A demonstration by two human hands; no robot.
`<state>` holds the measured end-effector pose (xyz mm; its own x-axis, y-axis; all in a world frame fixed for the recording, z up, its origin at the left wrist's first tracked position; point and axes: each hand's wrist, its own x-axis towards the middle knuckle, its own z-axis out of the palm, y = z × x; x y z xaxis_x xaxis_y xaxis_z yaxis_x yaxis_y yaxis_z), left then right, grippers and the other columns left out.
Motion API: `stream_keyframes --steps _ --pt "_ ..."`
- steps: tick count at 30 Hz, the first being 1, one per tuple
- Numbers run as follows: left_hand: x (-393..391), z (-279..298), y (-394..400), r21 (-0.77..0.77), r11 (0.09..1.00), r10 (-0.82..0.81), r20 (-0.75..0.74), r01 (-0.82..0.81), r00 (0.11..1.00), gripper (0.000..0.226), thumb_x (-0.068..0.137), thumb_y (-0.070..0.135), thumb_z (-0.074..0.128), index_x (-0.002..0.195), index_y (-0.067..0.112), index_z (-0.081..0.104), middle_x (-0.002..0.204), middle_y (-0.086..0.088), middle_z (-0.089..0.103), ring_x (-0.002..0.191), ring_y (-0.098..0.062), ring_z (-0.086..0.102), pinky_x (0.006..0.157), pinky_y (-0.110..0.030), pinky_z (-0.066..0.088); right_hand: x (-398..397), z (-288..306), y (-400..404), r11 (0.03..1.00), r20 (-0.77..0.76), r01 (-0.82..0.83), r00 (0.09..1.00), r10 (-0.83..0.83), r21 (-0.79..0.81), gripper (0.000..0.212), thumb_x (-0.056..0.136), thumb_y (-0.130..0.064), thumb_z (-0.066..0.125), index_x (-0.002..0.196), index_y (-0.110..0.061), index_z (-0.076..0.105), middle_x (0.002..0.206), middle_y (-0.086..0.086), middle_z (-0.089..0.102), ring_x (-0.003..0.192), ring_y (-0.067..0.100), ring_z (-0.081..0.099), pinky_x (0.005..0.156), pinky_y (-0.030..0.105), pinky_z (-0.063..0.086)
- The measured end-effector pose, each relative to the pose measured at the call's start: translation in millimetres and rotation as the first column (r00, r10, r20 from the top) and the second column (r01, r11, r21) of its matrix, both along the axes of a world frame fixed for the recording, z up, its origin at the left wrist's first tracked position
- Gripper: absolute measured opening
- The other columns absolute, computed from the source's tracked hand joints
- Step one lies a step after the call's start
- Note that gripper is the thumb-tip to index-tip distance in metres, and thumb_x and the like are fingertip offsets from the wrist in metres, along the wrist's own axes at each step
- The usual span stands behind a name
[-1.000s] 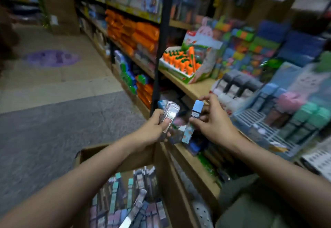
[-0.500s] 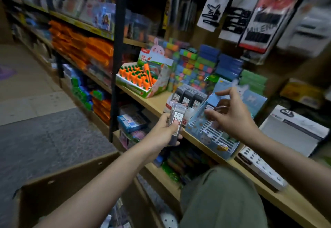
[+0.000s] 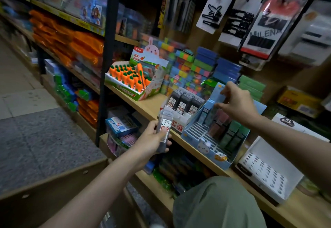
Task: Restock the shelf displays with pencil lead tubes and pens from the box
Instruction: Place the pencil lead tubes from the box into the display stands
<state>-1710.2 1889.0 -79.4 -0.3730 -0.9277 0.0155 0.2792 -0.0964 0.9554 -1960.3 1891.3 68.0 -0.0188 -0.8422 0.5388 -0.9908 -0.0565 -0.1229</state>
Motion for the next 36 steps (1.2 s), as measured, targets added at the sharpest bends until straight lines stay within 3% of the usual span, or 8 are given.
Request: stream_keyframes --steps 5,14,22,28,31,32,34,36 --pt "1.1 -5.8 -3.8 0.007 1.000 0.003 -0.006 -0.003 1.000 0.010 0.100 0.027 0.049 0.108 0.033 0.053 0.099 -0.004 0.066 0.078 -0.011 0.067 0.064 -0.025 0.055 -1.1 -14.1 -15.5 0.999 -0.056 0.045 0.998 -0.043 0.024 0.037 0.078 -0.018 0.081 0.092 -0.013 0.047 0.086 0.014 0.062 0.080 0.034 0.060 0.066 0.048 0.052" --pt "-4.3 -11.4 -9.3 0.029 1.000 -0.010 -0.016 0.010 1.000 0.011 0.100 0.026 0.049 0.109 0.032 0.053 0.101 -0.005 0.065 0.080 -0.013 0.067 0.065 -0.026 0.055 -7.8 -15.7 -21.1 0.997 0.065 0.034 0.997 -0.039 0.073 0.035 0.077 -0.019 0.082 0.088 -0.015 0.050 0.088 0.008 0.062 0.080 0.024 0.057 0.067 0.035 0.045" --pt "-5.7 -9.9 -8.1 0.037 0.999 -0.022 -0.013 0.022 1.000 0.013 0.100 0.026 0.050 0.109 0.034 0.054 0.103 -0.005 0.066 0.082 -0.012 0.068 0.065 -0.026 0.056 0.3 -19.2 -16.3 0.995 -0.066 0.103 0.993 -0.102 0.011 0.014 0.086 -0.021 0.073 0.093 -0.008 0.074 0.091 0.012 0.074 0.084 0.027 0.067 0.076 0.043 0.056" --pt "-0.7 -6.1 -5.9 0.035 0.999 -0.025 -0.045 0.027 0.999 0.015 0.100 0.025 0.051 0.113 0.030 0.056 0.101 -0.003 0.069 0.078 -0.007 0.070 0.064 -0.024 0.054 7.9 -13.5 -14.9 0.974 -0.207 0.220 0.956 -0.206 0.045 0.025 0.093 -0.030 0.062 0.096 -0.010 0.077 0.105 0.012 0.071 0.095 0.029 0.063 0.081 0.043 0.054" --pt "1.2 -1.2 -4.2 0.018 0.999 -0.046 -0.061 0.047 0.997 0.017 0.099 0.024 0.053 0.114 0.029 0.057 0.098 -0.001 0.071 0.080 -0.008 0.070 0.064 -0.023 0.054 18.7 -8.6 -5.4 0.997 -0.091 0.059 0.994 -0.063 -0.044 0.024 0.095 -0.029 0.060 0.108 -0.013 0.073 0.115 0.008 0.061 0.094 0.020 0.062 0.083 0.037 0.053" --pt "2.0 0.5 -3.6 0.011 0.998 -0.056 -0.065 0.057 0.996 0.018 0.099 0.023 0.053 0.115 0.029 0.057 0.097 0.001 0.071 0.080 -0.008 0.070 0.064 -0.023 0.054 28.2 -9.1 -0.1 0.998 -0.019 -0.027 0.999 0.026 -0.058 0.022 0.095 -0.029 0.060 0.109 -0.017 0.071 0.111 0.003 0.060 0.086 0.011 0.061 0.076 0.026 0.053" --pt "3.7 4.2 -1.3 -0.013 0.995 -0.095 -0.068 0.094 0.993 0.021 0.099 0.023 0.052 0.119 0.029 0.056 0.093 0.004 0.073 0.081 -0.009 0.069 0.065 -0.024 0.054 54.7 -15.6 10.9 0.979 0.147 -0.175 0.976 0.159 0.103 0.025 0.094 -0.036 0.060 0.116 -0.026 0.067 0.103 -0.010 0.063 0.079 -0.006 0.060 0.064 0.006 0.048" --pt "5.0 8.4 2.1 -0.044 0.989 -0.140 -0.056 0.138 0.989 0.024 0.099 0.022 0.051 0.122 0.029 0.055 0.089 0.007 0.072 0.082 -0.010 0.069 0.067 -0.025 0.054 81.1 -26.6 20.1 0.908 0.299 -0.293 0.933 0.202 0.300 0.036 0.092 -0.044 0.059 0.124 -0.028 0.062 0.103 -0.014 0.068 0.079 -0.005 0.066 0.068 0.010 0.054"
